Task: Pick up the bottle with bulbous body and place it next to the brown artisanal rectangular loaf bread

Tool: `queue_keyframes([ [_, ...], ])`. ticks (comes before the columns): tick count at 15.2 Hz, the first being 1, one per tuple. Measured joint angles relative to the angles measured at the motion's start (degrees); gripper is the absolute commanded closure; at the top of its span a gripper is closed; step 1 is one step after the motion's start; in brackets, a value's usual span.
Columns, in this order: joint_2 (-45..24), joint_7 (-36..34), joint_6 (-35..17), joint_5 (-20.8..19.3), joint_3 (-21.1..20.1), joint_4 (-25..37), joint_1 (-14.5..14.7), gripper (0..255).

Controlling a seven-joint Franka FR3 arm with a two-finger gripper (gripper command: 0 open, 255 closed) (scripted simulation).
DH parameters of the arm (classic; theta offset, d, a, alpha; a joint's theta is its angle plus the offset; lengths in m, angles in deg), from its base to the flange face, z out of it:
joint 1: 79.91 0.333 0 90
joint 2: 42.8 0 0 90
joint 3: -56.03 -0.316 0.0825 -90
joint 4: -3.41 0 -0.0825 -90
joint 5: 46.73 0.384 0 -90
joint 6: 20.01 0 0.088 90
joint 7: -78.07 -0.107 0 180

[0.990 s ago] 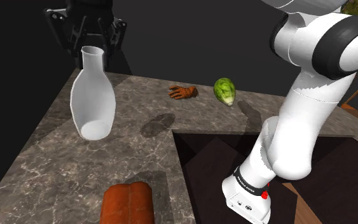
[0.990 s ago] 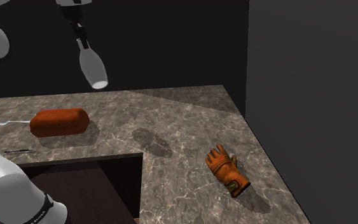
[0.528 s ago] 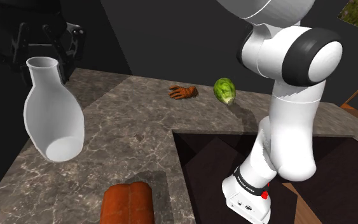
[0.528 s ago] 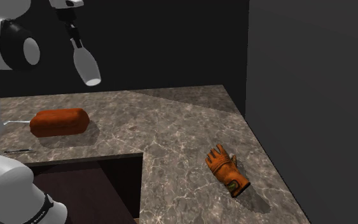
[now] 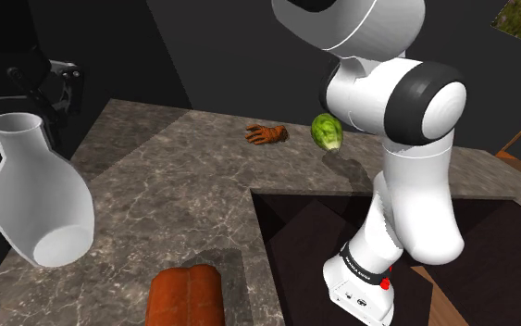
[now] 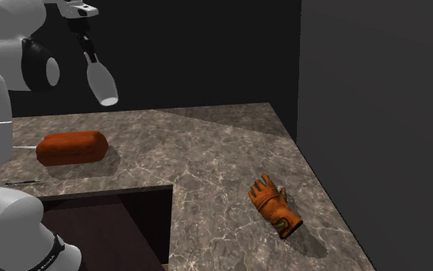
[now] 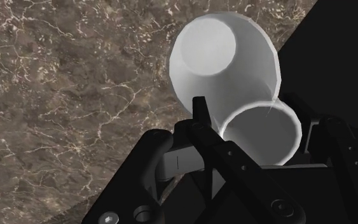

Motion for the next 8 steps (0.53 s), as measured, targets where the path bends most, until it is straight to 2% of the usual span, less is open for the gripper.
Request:
queue_keyframes([
  [8,3.3,-0.4,-8.5,1.2,-0.4,-11.9,-2.7,255],
])
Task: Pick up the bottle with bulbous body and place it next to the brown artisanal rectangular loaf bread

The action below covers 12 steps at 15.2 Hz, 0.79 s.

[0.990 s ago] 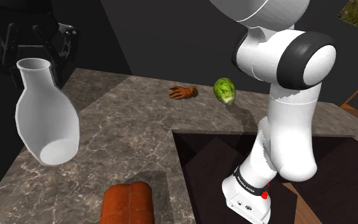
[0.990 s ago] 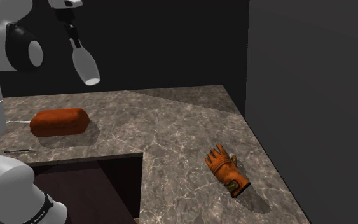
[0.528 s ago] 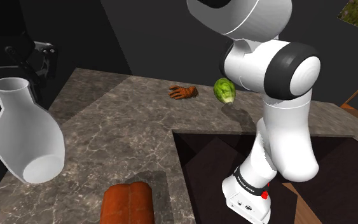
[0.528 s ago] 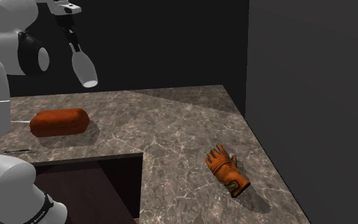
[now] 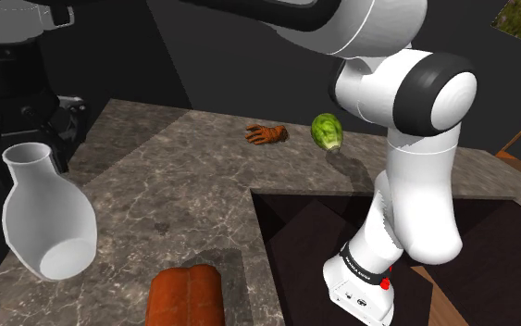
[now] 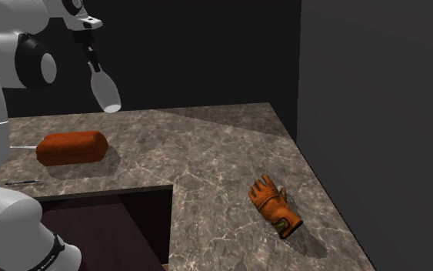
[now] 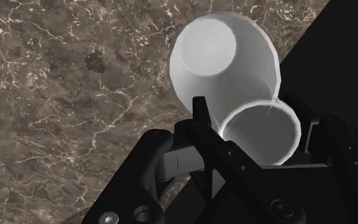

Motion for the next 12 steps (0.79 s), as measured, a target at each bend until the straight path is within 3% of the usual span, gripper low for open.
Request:
queue_keyframes([
  [12,1.5,-0.5,-10.2,0.4,0.0,-11.8,-1.9,255],
])
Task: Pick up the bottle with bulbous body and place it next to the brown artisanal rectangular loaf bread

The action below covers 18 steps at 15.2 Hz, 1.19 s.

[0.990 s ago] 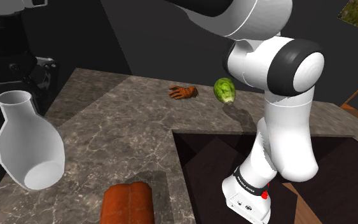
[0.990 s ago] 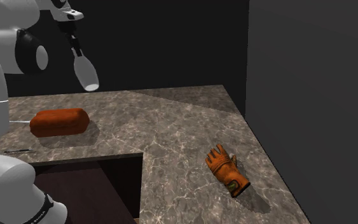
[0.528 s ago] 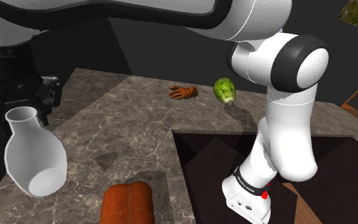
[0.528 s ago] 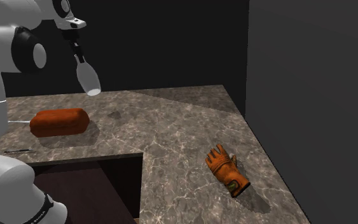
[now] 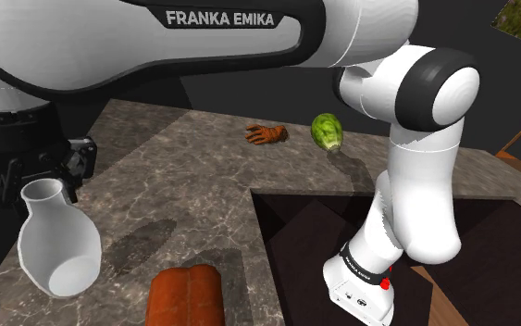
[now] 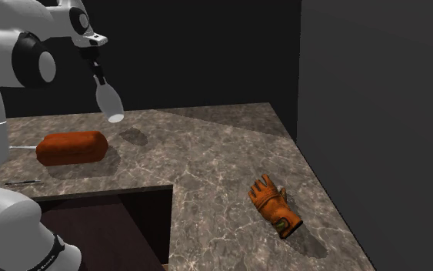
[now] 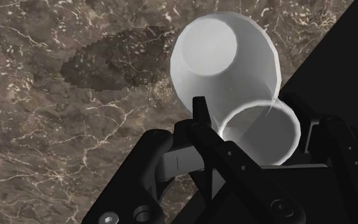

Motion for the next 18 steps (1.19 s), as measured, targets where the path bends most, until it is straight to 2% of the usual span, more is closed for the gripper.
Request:
queue_keyframes([
  [6,-0.2,-0.4,-4.5,-0.2,0.1,-4.4,-0.4,255],
  [12,-0.3,-0.5,-5.2,-0.3,0.2,-5.0,-0.5,255],
  [13,-0.3,-0.4,-5.3,-0.3,0.2,-5.0,-0.5,0],
  [18,-0.3,-0.4,-5.3,-0.3,0.2,-5.0,-0.5,0],
])
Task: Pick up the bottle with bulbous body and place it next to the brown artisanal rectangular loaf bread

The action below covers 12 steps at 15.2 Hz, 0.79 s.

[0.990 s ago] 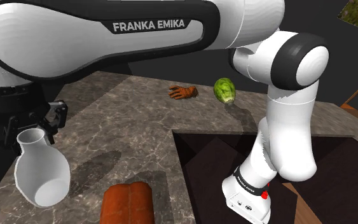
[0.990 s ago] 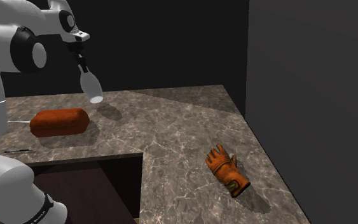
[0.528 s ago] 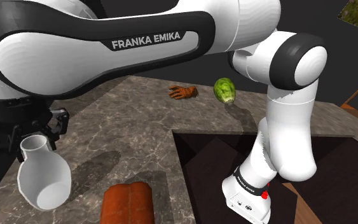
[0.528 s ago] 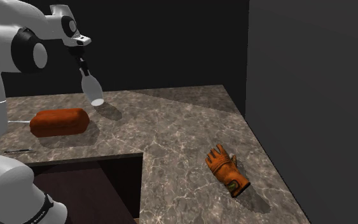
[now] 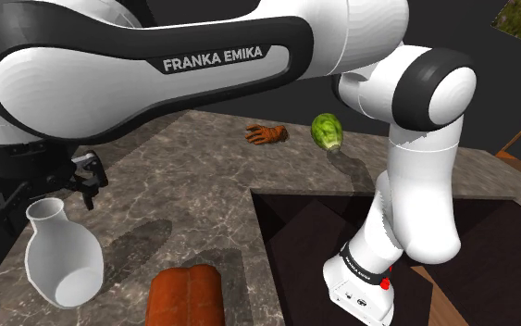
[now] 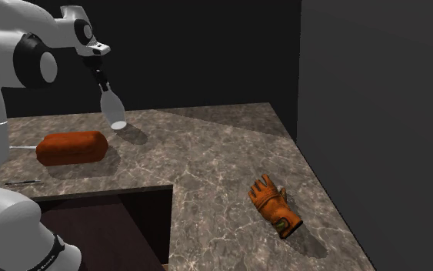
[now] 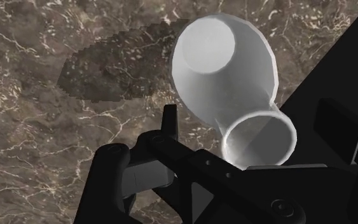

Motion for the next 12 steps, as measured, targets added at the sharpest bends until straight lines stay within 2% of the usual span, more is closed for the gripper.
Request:
queue_keyframes([
  [3,0.2,0.1,1.6,0.1,-0.1,1.5,0.1,0],
  [7,0.5,0.5,6.5,0.4,-0.3,6.3,0.6,0],
  [12,0.4,0.5,7.0,0.4,-0.3,6.7,0.7,0],
])
